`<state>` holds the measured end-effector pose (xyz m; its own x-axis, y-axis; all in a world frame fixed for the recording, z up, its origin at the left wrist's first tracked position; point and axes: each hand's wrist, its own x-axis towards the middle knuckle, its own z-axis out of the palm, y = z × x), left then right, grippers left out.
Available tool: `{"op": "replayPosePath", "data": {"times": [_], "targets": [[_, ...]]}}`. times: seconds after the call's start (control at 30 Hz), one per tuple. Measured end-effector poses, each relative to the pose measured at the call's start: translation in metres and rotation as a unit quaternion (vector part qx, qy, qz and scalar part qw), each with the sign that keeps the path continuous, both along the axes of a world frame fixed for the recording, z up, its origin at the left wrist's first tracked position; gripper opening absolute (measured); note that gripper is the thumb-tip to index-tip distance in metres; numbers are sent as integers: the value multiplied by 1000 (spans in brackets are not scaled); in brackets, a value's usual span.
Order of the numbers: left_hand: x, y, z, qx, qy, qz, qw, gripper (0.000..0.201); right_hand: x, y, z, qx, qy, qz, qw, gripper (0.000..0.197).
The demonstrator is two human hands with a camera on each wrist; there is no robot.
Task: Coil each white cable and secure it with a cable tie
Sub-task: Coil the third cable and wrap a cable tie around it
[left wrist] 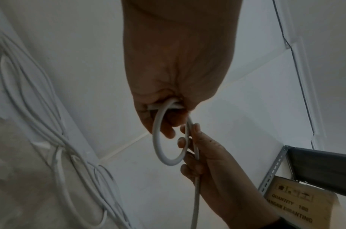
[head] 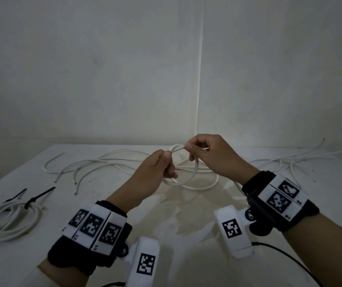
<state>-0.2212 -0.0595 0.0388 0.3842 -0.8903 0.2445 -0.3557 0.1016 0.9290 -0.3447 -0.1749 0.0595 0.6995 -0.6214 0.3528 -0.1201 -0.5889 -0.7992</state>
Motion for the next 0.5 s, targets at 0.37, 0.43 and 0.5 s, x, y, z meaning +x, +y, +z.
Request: {"op": "replayPosePath", "data": {"times": [0.37,0.43,0.5], "targets": [[1,3,5,9,54,6,998,36,6,1,0,-16,15,25,999,16],[2,3,5,7,66,15,998,38,8,1,0,-19,10,27,999,17],[4,2,6,-10,91,28,995,38,10,0,-2,-33,-2,22,999,20]]}}
